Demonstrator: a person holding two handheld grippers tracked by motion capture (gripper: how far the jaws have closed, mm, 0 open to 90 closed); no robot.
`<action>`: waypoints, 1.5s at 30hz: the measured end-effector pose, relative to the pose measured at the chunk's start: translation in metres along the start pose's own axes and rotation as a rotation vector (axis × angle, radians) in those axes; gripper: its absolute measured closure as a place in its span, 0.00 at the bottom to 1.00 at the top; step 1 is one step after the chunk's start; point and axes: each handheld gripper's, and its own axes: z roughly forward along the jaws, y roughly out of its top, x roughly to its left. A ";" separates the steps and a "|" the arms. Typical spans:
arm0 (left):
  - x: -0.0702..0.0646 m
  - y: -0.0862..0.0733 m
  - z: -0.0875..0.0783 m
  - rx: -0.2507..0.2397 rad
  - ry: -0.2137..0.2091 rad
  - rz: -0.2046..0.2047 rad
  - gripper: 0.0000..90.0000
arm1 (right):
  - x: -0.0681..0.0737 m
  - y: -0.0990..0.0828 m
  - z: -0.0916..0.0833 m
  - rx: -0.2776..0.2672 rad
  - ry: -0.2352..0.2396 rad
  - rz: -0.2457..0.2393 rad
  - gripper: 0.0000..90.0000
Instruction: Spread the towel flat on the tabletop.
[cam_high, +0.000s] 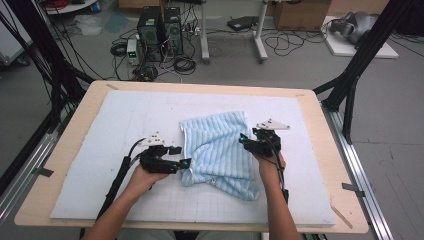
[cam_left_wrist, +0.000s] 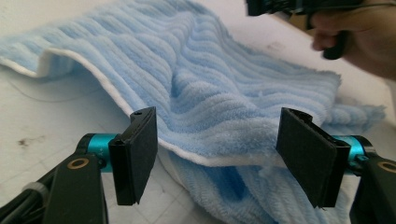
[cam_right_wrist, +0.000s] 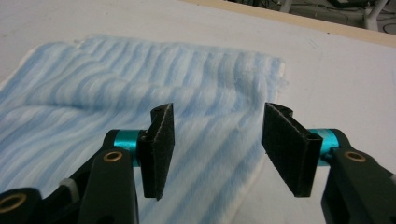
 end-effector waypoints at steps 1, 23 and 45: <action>-0.002 0.000 0.004 0.020 0.024 0.008 0.33 | 0.000 -0.003 -0.005 0.010 0.002 -0.010 0.46; 0.026 0.001 -0.016 0.008 0.193 0.006 0.95 | 0.038 -0.039 0.000 0.198 0.191 -0.119 0.54; 0.074 0.020 -0.009 -0.131 0.238 -0.094 0.95 | 0.022 0.016 0.051 0.040 0.036 -0.165 0.94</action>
